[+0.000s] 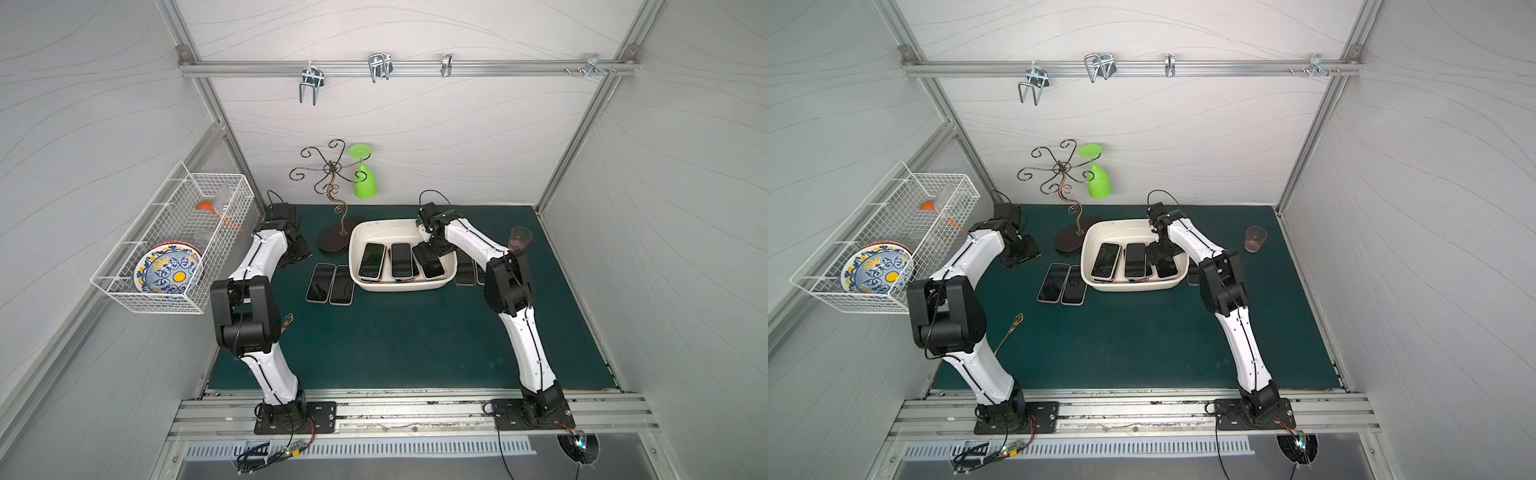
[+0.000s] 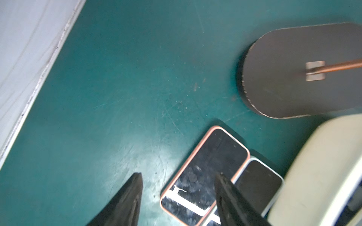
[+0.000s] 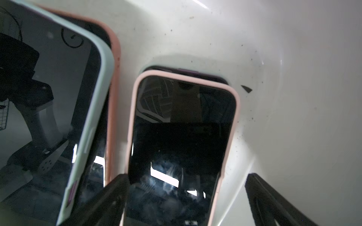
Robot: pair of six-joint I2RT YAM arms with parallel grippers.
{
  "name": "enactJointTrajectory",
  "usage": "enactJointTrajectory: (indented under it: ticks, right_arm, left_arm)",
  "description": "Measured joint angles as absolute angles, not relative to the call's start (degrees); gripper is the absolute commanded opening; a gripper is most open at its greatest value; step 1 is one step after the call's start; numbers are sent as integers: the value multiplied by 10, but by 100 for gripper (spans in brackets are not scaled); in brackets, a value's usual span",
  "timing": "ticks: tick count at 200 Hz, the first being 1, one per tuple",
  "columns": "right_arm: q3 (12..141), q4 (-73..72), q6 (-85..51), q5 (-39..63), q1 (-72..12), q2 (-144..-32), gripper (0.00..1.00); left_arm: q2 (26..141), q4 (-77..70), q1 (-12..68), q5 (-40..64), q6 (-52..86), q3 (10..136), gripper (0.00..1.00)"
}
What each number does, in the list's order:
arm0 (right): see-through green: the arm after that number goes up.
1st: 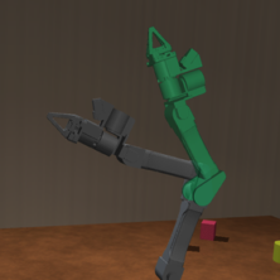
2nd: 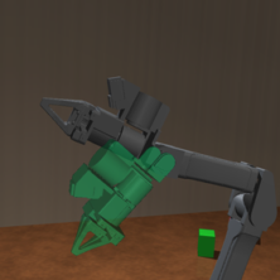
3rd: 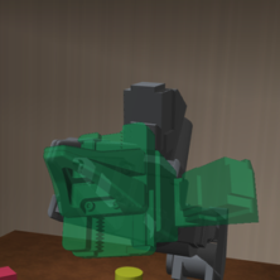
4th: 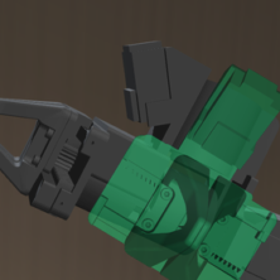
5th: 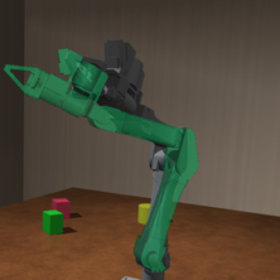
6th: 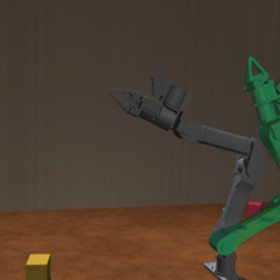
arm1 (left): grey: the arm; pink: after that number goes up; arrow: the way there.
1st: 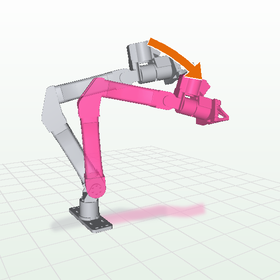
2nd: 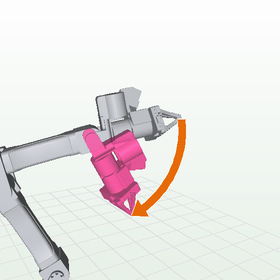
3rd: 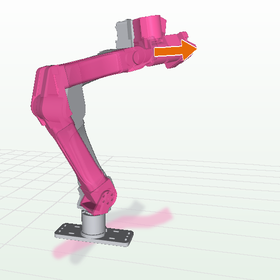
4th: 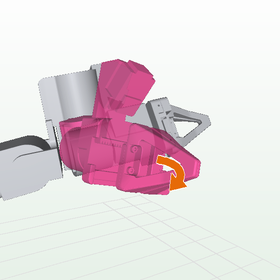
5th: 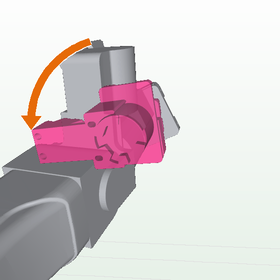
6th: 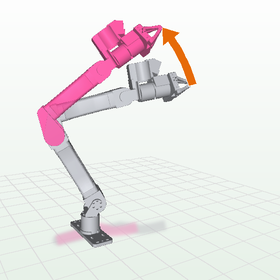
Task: Take the phone out of the storage box
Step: Adjust the phone at the center of the board, then pick up the phone from the storage box.
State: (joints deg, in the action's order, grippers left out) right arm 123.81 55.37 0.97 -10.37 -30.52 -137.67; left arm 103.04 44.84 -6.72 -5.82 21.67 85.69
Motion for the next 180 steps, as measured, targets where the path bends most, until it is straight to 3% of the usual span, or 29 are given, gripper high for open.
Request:
enactJointTrajectory:
  ticks: [180]
  right_arm:
    - [1241, 543, -7, -91, -308, -1398, 96]
  left_arm:
    - [935, 456, -66, -11, 199, 839, 64]
